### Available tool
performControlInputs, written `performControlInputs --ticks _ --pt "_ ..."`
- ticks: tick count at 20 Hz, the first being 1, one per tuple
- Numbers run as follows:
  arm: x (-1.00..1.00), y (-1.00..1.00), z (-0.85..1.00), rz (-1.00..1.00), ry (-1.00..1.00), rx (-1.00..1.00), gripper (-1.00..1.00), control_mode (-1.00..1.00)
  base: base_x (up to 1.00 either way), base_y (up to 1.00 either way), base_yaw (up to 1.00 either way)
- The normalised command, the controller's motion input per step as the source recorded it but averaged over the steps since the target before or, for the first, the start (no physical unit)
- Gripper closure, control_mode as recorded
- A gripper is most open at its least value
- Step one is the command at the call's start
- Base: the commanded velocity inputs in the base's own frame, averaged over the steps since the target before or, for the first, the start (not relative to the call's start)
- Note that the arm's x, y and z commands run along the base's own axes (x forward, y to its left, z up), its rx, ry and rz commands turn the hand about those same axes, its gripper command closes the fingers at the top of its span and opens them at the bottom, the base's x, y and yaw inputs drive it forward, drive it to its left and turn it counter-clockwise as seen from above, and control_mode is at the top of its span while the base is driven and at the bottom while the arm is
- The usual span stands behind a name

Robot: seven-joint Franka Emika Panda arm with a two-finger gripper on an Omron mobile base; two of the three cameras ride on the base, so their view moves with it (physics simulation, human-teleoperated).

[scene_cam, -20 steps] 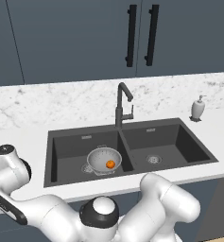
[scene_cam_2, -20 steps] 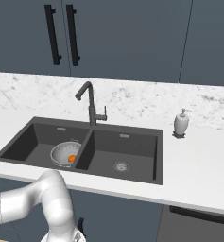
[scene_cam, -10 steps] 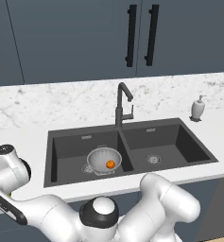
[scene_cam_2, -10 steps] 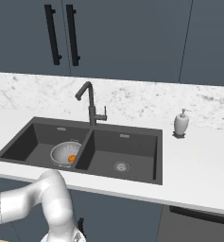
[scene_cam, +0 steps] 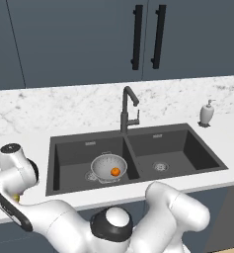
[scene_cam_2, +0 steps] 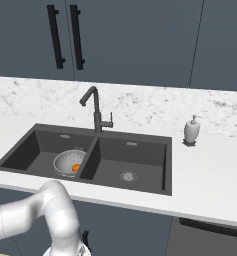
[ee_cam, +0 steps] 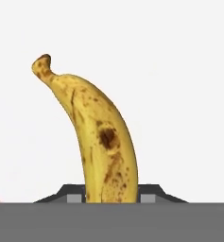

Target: Put the colander in the sink, put the banana, tangerine in the colander, and turn on the sink faucet and pour water over the colander.

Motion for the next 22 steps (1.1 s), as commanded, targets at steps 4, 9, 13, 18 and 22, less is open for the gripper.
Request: performControlInputs --ticks 4,9,13,18,22 --pt "-0.21 -0.85 0.24 -0.04 0.0 0.0 1.0 -1.0 0.0 0.0 0.0" --pt "-0.14 -0.97 0.17 -0.06 0.0 0.0 1.0 -1.0 0.0 0.0 0.0" --pt "-0.01 -1.0 0.25 -0.08 0.0 0.0 1.0 -1.0 0.0 0.0 0.0" --pt "0.0 -0.98 0.2 -0.1 0.0 0.0 1.0 -1.0 0.0 0.0 0.0" --pt "0.0 -0.92 0.13 -0.14 0.0 0.0 1.0 -1.0 0.0 0.0 0.0"
